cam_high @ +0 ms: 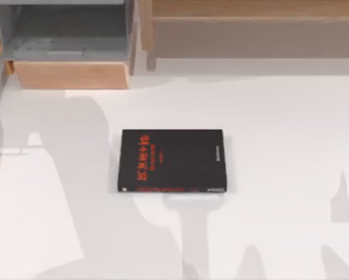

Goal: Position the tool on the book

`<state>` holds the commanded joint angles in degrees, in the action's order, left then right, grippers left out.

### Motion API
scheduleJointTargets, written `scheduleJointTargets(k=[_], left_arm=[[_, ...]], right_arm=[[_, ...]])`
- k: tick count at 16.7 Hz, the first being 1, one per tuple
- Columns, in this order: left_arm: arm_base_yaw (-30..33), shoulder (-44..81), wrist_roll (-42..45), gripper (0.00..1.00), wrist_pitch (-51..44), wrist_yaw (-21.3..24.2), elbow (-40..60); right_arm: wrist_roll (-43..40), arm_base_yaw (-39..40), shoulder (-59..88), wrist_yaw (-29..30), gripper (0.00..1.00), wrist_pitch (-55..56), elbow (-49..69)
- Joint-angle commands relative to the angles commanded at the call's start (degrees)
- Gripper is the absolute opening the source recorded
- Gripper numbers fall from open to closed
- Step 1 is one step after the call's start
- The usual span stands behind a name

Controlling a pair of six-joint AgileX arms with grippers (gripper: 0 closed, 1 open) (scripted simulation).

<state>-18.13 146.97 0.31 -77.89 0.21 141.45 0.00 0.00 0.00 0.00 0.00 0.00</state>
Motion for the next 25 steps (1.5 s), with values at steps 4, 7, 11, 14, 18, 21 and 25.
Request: scheduleJointTargets(k=[4, 7, 11, 14, 18, 21, 25], left_arm=[[-0.3, -4.4, 0.3, 1.00, 0.2, -0.2, -4.7], [-0.8, -6.4, 1.2, 1.00, 1.2, -0.2, -7.7], [-1.3, -6.1, 1.8, 1.00, 3.5, 0.0, -9.1], [-1.1, -3.2, 1.5, 1.00, 5.9, 0.1, -8.5], [-0.4, 1.6, 0.3, 1.00, 9.1, 0.2, -6.9], [0.0, 3.2, 0.0, 1.00, 9.9, 0.1, -6.8], [0.0, 3.2, 0.0, 0.92, 9.9, 0.1, -6.8]], right_arm=[[0.0, 0.0, 0.0, 0.0, 1.00, 0.0, 0.0], [0.0, 0.0, 0.0, 0.0, 1.00, 0.0, 0.0], [0.0, 0.0, 0.0, 0.0, 1.00, 0.0, 0.0], [0.0, 0.0, 0.0, 0.0, 1.00, 0.0, 0.0], [0.0, 0.0, 0.0, 0.0, 1.00, 0.0, 0.0], [0.0, 0.0, 0.0, 0.0, 1.00, 0.0, 0.0], [0.0, 0.0, 0.0, 0.0, 1.00, 0.0, 0.0]])
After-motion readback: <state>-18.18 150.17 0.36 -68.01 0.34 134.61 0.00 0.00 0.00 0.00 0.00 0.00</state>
